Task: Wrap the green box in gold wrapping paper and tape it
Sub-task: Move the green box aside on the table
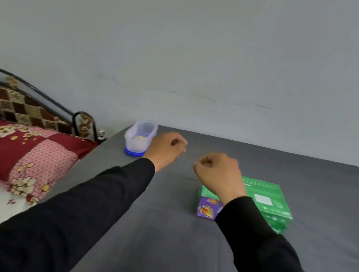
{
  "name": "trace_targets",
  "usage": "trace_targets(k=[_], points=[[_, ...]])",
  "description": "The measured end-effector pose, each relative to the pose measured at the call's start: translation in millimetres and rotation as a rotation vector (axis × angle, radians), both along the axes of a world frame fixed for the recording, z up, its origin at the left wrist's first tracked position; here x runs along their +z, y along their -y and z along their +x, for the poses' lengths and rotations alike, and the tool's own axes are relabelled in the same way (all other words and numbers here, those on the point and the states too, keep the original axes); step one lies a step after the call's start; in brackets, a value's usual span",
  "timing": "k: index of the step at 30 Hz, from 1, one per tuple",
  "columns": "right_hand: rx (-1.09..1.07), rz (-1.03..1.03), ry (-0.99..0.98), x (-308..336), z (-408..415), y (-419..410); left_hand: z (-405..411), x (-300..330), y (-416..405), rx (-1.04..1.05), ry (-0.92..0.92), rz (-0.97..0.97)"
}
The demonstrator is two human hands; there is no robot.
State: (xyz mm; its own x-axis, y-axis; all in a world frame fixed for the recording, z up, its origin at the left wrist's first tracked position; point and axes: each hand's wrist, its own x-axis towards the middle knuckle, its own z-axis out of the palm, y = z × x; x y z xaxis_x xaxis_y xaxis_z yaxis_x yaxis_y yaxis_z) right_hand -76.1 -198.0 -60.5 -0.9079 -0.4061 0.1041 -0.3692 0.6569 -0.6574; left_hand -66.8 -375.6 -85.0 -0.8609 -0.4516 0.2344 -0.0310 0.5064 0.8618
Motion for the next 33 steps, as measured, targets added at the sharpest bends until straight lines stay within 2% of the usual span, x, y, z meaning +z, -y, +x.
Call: trace_targets(k=[3, 6, 8, 11, 14, 17, 21, 23, 25, 28, 33], points=[[-0.160, 0.216, -0.069, -1, 11, -62, -23, 0, -57, -0.243, 0.209, -0.237], [-0.221, 0.358, 0.008, -13, 12, -104, -41, -2, -99, -0.364, 0.446, -0.462], [-0.195, 0.350, 0.076, -21, 8, -121, -49, -5, -111, -0.338, 0.500, -0.586], [-0.147, 0.180, 0.188, -36, -1, -138, -45, -8, -119, -0.236, 0.535, -0.647], [-0.146, -0.123, 0.350, -54, -8, -147, -30, -11, -130, -0.174, 0.590, -0.522], [-0.191, -0.351, 0.443, -77, -17, -150, -19, -24, -137, -0.100, 0.528, -0.351], [-0.153, -0.574, 0.554, -98, -25, -142, -7, -47, -151, -0.044, 0.429, 0.132], [-0.135, -0.599, 0.535, -88, -17, -133, -3, -51, -153, 0.010, 0.370, 0.258], [-0.114, -0.617, 0.526, -76, -5, -118, 6, -46, -141, 0.062, 0.336, 0.300], [-0.038, -0.664, 0.562, -63, 10, -80, 31, -30, -99, 0.093, 0.292, 0.262], [0.081, -0.666, 0.677, -60, 48, 8, 90, -11, -3, 0.201, 0.359, 0.163]])
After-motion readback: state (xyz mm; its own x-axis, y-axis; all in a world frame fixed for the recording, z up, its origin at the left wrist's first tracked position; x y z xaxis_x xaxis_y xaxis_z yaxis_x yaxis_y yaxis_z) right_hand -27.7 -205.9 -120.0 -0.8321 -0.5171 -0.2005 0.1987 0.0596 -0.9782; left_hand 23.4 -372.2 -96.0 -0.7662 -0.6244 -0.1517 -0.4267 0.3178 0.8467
